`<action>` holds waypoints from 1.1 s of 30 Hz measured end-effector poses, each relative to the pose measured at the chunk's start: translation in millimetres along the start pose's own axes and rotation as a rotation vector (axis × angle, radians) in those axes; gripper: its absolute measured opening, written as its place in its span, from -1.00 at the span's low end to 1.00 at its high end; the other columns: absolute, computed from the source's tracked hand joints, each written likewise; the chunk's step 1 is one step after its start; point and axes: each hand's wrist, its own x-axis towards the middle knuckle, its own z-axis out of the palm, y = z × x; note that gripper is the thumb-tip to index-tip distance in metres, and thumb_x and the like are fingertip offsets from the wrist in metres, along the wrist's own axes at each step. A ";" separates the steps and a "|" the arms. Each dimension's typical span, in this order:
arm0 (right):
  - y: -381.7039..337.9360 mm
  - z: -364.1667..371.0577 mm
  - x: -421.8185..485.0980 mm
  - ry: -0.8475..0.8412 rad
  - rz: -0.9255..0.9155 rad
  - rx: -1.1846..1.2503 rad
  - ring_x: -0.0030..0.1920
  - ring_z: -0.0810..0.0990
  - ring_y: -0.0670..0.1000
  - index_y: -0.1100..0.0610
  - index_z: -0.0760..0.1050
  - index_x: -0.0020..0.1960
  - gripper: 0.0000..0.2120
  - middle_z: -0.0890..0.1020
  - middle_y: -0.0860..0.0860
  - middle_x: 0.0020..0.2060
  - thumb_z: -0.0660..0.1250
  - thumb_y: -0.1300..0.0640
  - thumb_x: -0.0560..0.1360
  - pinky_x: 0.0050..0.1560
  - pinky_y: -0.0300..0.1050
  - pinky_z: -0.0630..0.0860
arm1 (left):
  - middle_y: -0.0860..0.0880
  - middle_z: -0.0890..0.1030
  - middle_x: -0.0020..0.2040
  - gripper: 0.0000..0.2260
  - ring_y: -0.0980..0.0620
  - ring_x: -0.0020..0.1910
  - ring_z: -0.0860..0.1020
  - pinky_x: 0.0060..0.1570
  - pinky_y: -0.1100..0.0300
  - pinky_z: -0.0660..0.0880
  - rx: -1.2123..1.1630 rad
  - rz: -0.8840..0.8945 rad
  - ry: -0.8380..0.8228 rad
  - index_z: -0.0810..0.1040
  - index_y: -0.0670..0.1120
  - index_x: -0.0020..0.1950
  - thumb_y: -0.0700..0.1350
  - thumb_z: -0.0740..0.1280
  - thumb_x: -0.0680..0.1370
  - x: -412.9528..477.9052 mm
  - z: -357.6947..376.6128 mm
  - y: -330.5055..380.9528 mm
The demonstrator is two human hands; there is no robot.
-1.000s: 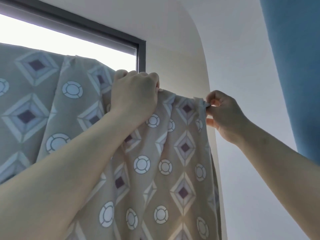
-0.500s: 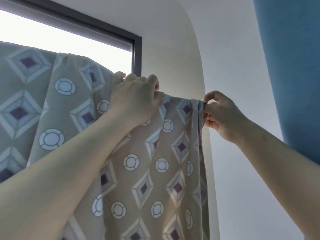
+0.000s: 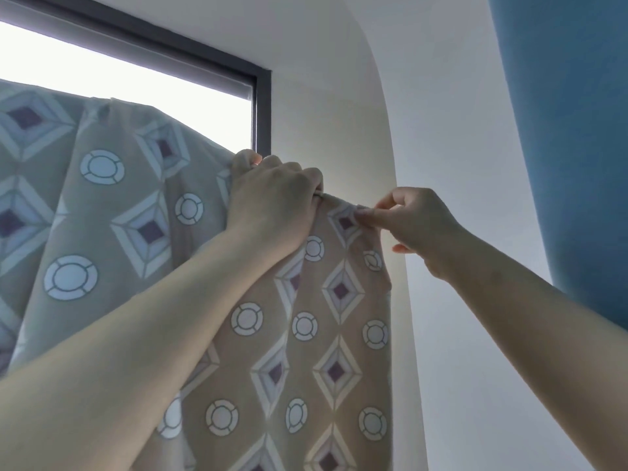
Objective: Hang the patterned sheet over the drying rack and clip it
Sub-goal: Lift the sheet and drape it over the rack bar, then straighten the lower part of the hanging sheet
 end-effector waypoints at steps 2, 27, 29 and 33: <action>-0.1 -0.1 1.6 -0.004 0.036 0.096 -0.25 0.45 -0.06 0.12 0.46 -0.26 -0.80 0.53 -0.01 -0.28 0.41 0.07 0.45 -0.31 -0.19 0.44 | 0.01 0.61 0.01 -0.78 -0.06 0.08 0.47 0.27 0.01 0.11 0.001 0.007 0.008 0.53 0.02 0.06 -0.03 0.10 0.62 -1.2 2.2 -1.1; 36.5 -33.4 19.1 0.008 0.232 1.084 -0.45 0.63 -0.02 0.06 0.39 0.05 -0.85 0.56 0.10 -0.16 0.26 0.24 0.53 -0.46 -0.20 0.56 | -0.09 0.64 -0.05 -0.77 -0.17 0.03 0.50 0.14 0.01 0.26 -0.078 0.005 0.182 0.56 -0.09 0.02 -0.06 0.14 0.58 -9.6 8.9 -6.1; 41.3 -27.2 14.4 -0.177 0.253 0.875 -0.32 0.64 0.01 0.08 0.33 0.21 -0.69 0.57 0.15 -0.06 0.29 0.23 0.51 -0.43 -0.17 0.59 | -0.08 0.63 -0.03 -0.80 -0.15 0.05 0.49 0.17 0.02 0.23 -0.096 -0.046 0.199 0.56 -0.08 0.02 -0.09 0.15 0.59 -8.1 10.4 -4.3; 46.7 -21.4 17.0 0.039 0.202 0.726 -0.36 0.60 -0.05 0.14 0.48 0.10 -0.81 0.61 0.10 -0.16 0.33 0.27 0.50 -0.44 -0.26 0.55 | -0.07 0.63 -0.01 -0.78 -0.15 0.07 0.47 0.19 -0.01 0.23 -0.077 -0.005 0.166 0.55 -0.07 0.03 -0.03 0.15 0.60 -9.3 16.7 1.1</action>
